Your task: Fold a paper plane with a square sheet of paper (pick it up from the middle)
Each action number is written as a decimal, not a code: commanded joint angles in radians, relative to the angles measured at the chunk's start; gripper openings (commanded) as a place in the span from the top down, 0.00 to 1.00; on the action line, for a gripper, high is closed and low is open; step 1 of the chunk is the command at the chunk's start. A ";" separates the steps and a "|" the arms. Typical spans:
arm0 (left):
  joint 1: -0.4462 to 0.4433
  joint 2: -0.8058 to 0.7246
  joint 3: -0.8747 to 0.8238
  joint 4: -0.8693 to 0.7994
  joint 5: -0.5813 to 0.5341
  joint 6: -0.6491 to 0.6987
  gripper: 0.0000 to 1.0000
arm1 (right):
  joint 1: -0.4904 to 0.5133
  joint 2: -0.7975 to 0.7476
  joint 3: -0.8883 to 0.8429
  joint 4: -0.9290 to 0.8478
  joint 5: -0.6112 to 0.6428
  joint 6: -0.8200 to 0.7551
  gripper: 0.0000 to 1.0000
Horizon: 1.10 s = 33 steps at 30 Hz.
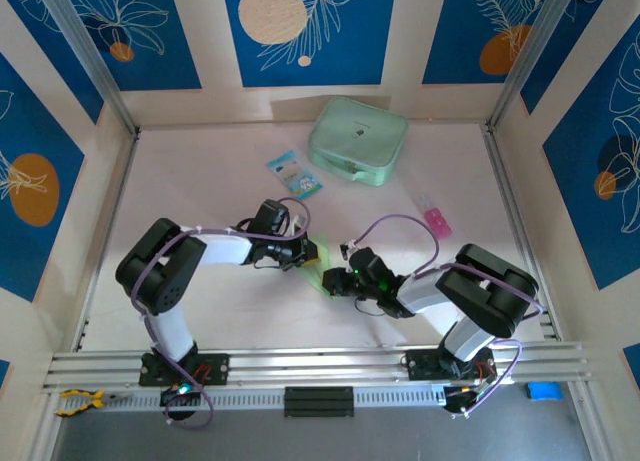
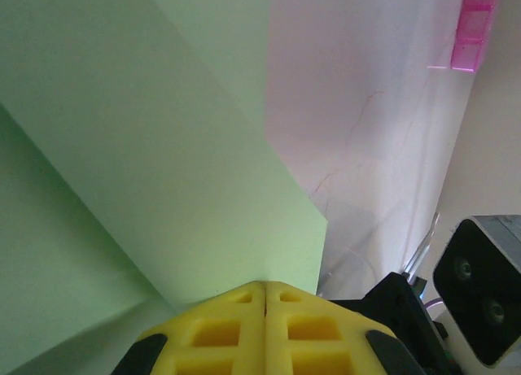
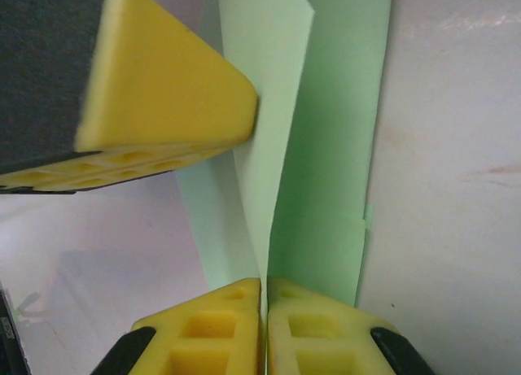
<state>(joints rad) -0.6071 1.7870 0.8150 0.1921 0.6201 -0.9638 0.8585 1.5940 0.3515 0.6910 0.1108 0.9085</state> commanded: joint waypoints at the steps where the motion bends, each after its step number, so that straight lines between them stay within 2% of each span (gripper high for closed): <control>1: -0.008 0.021 0.031 0.016 -0.004 -0.002 0.97 | 0.002 0.063 0.007 -0.099 -0.043 0.026 0.88; 13: -0.011 0.047 0.045 0.006 -0.022 0.008 0.97 | -0.028 0.047 0.029 -0.178 -0.097 0.025 0.89; 33: -0.014 0.064 0.060 -0.025 -0.053 0.029 0.98 | -0.056 0.058 0.043 -0.208 -0.138 0.036 0.91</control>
<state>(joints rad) -0.6140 1.8389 0.8501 0.1936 0.5900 -0.9600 0.7975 1.5986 0.3931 0.6048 -0.0090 0.9375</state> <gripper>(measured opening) 0.065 0.096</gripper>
